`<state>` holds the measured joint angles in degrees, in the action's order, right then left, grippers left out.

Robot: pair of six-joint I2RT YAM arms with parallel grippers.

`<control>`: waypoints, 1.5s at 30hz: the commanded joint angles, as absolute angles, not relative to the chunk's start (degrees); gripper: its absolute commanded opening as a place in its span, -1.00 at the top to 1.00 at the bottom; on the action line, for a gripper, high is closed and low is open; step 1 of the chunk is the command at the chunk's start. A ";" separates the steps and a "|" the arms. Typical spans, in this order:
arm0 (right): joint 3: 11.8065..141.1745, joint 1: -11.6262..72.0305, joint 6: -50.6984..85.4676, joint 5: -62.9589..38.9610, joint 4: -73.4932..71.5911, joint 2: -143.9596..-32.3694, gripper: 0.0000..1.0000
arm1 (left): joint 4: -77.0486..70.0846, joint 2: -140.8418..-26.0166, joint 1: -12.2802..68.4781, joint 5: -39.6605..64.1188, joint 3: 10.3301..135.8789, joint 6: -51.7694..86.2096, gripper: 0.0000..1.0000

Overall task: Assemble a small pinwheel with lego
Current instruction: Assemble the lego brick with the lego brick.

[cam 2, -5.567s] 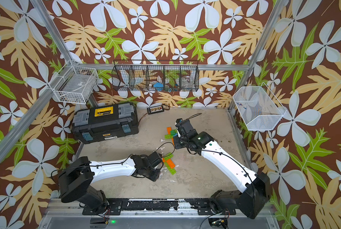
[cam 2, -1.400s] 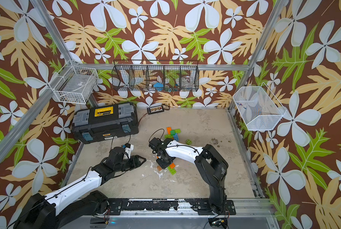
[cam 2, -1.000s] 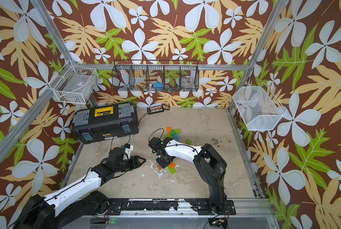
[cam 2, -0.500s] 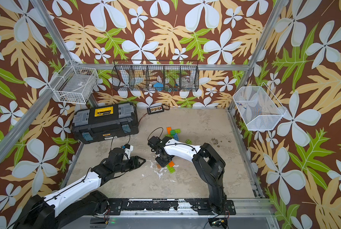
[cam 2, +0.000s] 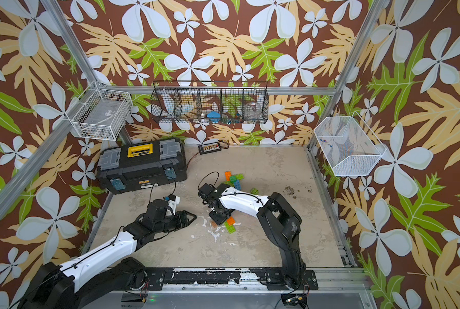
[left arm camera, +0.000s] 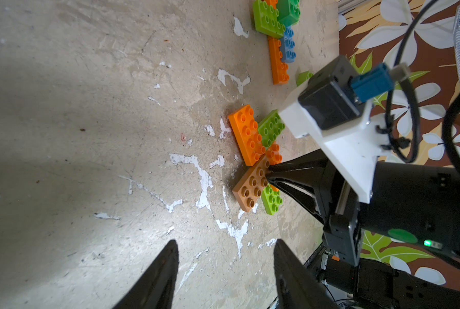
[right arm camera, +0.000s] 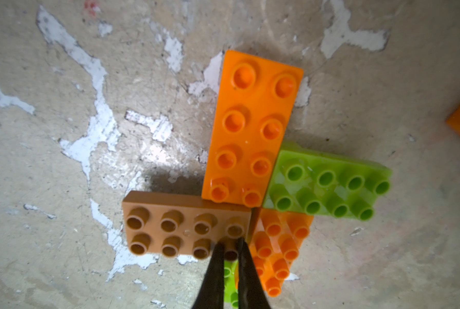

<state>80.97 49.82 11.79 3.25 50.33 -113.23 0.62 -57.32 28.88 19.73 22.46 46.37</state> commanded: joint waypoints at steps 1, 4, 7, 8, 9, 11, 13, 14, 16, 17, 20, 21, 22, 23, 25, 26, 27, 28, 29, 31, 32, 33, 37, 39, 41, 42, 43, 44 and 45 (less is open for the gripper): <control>79.91 49.57 11.84 4.22 47.90 -115.12 0.79 | 0.57 -57.39 28.92 19.69 22.50 45.86 -0.17; 79.88 49.57 12.17 4.51 47.68 -115.53 0.80 | 0.53 -57.73 28.92 19.82 22.55 45.74 -0.17; 79.93 49.57 12.47 4.66 47.46 -115.93 0.81 | 0.51 -57.68 28.92 19.93 22.58 45.70 -0.17; 79.98 49.58 12.62 4.81 47.24 -116.00 0.81 | 0.46 -57.70 28.92 20.01 22.57 45.70 -0.17; 80.13 49.57 12.82 4.95 47.12 -116.02 0.81 | 0.54 -57.63 28.92 19.99 22.50 45.70 -0.17; 80.30 49.57 13.33 5.70 46.56 -115.95 0.81 | 0.54 -57.32 28.92 20.04 22.50 45.83 -0.18; 80.32 49.57 13.36 5.78 45.53 -115.55 0.81 | 0.53 -56.97 28.92 19.95 22.42 46.05 -0.17; 80.09 49.58 13.33 5.95 45.12 -115.36 0.81 | 0.56 -56.91 28.92 20.03 22.55 46.05 -0.17; 79.80 49.57 13.01 6.30 44.40 -115.20 0.82 | 0.54 -56.88 28.92 20.17 22.52 46.12 -0.17; 79.64 49.57 12.92 6.57 44.30 -115.27 0.82 | 0.53 -56.75 28.92 20.15 22.50 46.14 -0.17; 79.35 49.57 13.00 6.94 44.82 -116.22 0.83 | 0.71 -56.34 28.92 20.29 22.33 46.32 -0.17; 79.09 49.57 13.22 6.71 44.68 -116.28 0.83 | 0.77 -56.18 28.92 20.38 22.23 46.24 -0.17; 78.91 49.57 13.43 6.34 44.65 -116.28 0.83 | 0.83 -56.15 28.92 20.38 22.11 46.23 -0.17; 78.91 49.57 13.68 6.12 44.86 -116.28 0.83 | 0.91 -56.12 28.92 20.46 22.06 46.10 -0.17; 79.16 49.57 14.05 5.65 45.08 -116.07 0.82 | 0.97 -56.30 28.92 20.39 22.02 45.88 -0.17; 79.41 49.57 14.13 5.65 45.24 -115.86 0.81 | 0.97 -56.36 28.94 20.39 21.97 45.80 -0.17; 79.81 49.57 14.24 5.75 45.63 -115.54 0.80 | 0.97 -56.48 28.92 20.43 21.97 45.79 -0.17; 80.34 49.57 14.30 6.02 46.23 -115.12 0.79 | 0.98 -56.53 28.92 20.38 22.04 45.79 -0.18; 80.85 49.57 14.33 6.14 46.75 -114.70 0.78 | 1.01 -56.51 28.92 20.38 22.06 45.79 -0.17; 81.83 49.57 14.40 6.24 47.70 -113.33 0.74 | 0.90 -56.52 28.92 20.22 22.15 45.74 -0.17; 82.34 49.57 14.37 6.24 48.20 -112.78 0.72 | 0.88 -56.66 28.92 20.28 22.15 45.79 -0.17; 82.85 49.57 14.51 6.24 48.78 -112.15 0.70 | 0.87 -56.68 28.92 20.24 22.17 45.79 -0.17; 84.07 49.59 14.68 5.81 50.38 -110.11 0.65 | 0.78 -56.84 28.92 20.24 21.95 45.73 -0.17; 84.29 49.59 14.77 5.49 50.95 -109.26 0.63 | 0.63 -56.99 28.92 20.39 21.89 45.70 -0.17; 84.07 49.57 14.77 5.06 51.15 -108.77 0.61 | 0.62 -57.38 28.92 20.39 21.97 45.54 -0.17; 83.92 49.50 14.77 4.84 51.15 -108.49 0.61 | 0.63 -57.47 28.92 20.37 21.97 45.45 -0.17; 83.55 49.46 14.83 4.54 50.89 -108.20 0.61 | 0.62 -57.71 28.92 20.39 22.06 45.36 -0.17; 82.88 49.17 14.85 4.11 50.43 -107.76 0.61 | 0.54 -57.87 28.92 20.37 22.15 45.22 -0.17; 82.27 48.51 14.92 3.73 49.97 -107.24 0.61 | 0.61 -58.08 28.93 20.24 22.37 45.01 -0.17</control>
